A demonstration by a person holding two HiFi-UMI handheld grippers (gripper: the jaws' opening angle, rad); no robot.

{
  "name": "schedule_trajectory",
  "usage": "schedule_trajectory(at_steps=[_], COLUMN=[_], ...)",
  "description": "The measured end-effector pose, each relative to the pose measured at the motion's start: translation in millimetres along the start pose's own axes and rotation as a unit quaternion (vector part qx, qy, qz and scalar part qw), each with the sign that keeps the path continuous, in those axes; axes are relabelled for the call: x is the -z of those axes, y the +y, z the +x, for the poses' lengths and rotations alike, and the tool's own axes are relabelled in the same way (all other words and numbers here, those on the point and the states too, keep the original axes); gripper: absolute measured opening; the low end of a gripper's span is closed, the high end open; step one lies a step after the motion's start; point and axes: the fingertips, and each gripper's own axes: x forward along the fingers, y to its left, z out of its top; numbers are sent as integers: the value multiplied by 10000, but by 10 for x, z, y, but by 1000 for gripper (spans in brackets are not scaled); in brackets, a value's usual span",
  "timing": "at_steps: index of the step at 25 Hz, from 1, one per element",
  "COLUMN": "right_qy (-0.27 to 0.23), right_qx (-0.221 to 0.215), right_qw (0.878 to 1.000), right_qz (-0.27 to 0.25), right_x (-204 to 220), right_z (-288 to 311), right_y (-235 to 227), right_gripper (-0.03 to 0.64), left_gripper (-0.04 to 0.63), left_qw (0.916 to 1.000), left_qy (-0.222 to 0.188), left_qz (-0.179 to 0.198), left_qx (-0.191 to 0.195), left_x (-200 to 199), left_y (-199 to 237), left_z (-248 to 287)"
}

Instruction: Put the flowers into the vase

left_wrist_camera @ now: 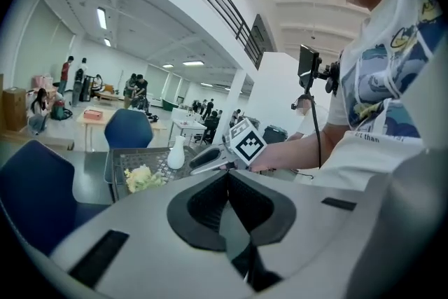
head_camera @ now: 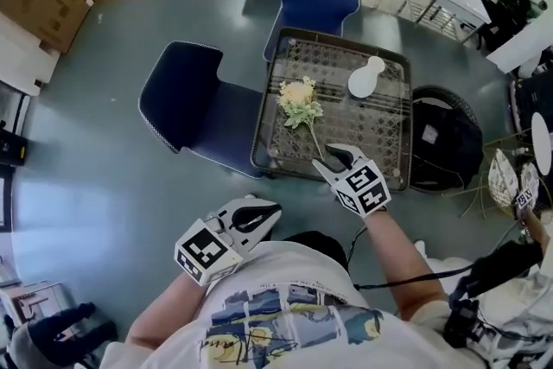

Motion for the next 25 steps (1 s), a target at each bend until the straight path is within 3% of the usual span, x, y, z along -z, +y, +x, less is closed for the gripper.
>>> schedule_trajectory(at_steps=[3,10,17,25], right_qy=[131,483,1002,1896], right_qx=[59,-87,-264,-684], right_qw=[9997,9972,9917,9744], right_qz=[176,560,760,993], right_x=[-157,-272,-293,163], right_z=[427,1328,2156,2741], right_y=[-248,-925,-1686,-1978], right_gripper=[166,195,223,247], left_gripper=[9,9,9,9], left_qw=[9999,9950,9838,9626], left_qy=[114,46,-159,-144], left_qz=[25,-575,-984,-1272], left_qx=[-62,-812,-1491,-2389], left_x=[23,65,-145,-70], left_y=[403,1016,1140,1180], left_z=[-212,-431,-413,-527])
